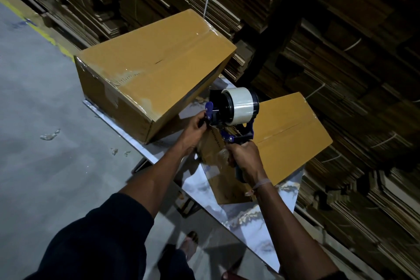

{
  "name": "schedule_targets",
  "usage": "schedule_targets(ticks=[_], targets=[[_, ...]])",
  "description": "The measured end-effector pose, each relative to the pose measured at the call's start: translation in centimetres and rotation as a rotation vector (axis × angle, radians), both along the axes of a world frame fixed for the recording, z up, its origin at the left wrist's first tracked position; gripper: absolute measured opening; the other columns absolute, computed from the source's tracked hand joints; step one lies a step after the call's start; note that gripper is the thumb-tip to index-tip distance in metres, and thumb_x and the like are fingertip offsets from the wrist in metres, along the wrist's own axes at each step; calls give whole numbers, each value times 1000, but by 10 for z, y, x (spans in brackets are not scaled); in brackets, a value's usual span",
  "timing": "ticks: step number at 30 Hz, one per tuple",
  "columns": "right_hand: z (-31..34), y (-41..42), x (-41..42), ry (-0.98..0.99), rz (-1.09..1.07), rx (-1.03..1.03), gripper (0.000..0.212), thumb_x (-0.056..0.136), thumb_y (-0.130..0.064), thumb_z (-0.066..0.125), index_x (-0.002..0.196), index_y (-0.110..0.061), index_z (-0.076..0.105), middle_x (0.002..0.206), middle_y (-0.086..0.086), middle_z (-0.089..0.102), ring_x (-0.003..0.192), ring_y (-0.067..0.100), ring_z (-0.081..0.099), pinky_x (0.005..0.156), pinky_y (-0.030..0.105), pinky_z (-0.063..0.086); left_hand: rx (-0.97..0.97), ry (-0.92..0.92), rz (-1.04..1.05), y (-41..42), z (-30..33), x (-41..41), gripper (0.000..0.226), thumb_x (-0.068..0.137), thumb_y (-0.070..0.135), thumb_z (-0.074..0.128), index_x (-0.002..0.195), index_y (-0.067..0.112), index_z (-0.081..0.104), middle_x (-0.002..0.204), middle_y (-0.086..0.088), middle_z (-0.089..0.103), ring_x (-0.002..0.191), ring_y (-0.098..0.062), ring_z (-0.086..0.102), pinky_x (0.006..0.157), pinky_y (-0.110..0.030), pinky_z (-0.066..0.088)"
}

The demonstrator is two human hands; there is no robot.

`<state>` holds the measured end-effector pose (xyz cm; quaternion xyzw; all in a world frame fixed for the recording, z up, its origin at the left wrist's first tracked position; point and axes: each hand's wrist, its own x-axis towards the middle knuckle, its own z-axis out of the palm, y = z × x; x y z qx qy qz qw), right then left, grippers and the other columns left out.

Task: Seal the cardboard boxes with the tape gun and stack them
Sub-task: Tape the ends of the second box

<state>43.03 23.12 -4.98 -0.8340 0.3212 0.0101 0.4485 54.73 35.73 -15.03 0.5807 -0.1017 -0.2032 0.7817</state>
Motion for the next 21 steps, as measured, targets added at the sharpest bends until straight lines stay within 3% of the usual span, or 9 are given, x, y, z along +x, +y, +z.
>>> schedule_targets(ticks=[5, 8, 13, 15, 18, 21], targets=[[0, -1, 0, 46, 11, -82, 36, 79, -20, 67, 61, 9, 58, 54, 18, 51, 51, 22, 44, 53, 36, 36, 119, -145, -55, 2, -16, 2, 46, 110, 12, 45, 156, 22, 42, 156, -1, 47, 147, -18, 41, 123, -50, 34], [-3, -2, -2, 67, 44, -149, 36, 79, -21, 67, 60, 8, 56, 50, 17, 50, 47, 21, 44, 51, 35, 35, 151, -166, -63, 0, -20, 4, 43, 109, 15, 45, 149, 30, 44, 153, -2, 49, 144, -19, 43, 121, -51, 37], [-7, -5, -3, 81, 76, -201, 38, 76, -25, 66, 62, 9, 56, 49, 10, 46, 48, 20, 38, 52, 33, 34, 225, -157, -63, 0, -26, 6, 55, 100, 40, 47, 152, 23, 46, 153, -7, 51, 143, -22, 46, 118, -54, 39], [-7, -6, -4, 89, 78, -214, 38, 77, -22, 67, 58, 7, 53, 48, 9, 44, 48, 20, 36, 52, 33, 33, 223, -179, -59, -1, -30, 7, 51, 103, 32, 49, 153, 23, 46, 153, -5, 51, 143, -21, 46, 118, -56, 39], [-5, -7, -5, 96, 89, -233, 34, 78, -20, 67, 50, -11, 49, 48, 6, 39, 48, 19, 34, 52, 32, 32, 215, -183, -86, -2, -37, 12, 46, 104, 25, 52, 149, 32, 47, 152, 0, 51, 142, -17, 46, 118, -55, 39], [-1, -9, -11, 125, 109, -249, 32, 78, -18, 66, 53, -15, 47, 49, 3, 38, 49, 18, 33, 53, 31, 31, 218, -196, -87, -3, -39, 15, 49, 104, 6, 49, 148, 27, 47, 152, -4, 50, 142, -17, 47, 119, -53, 39]])
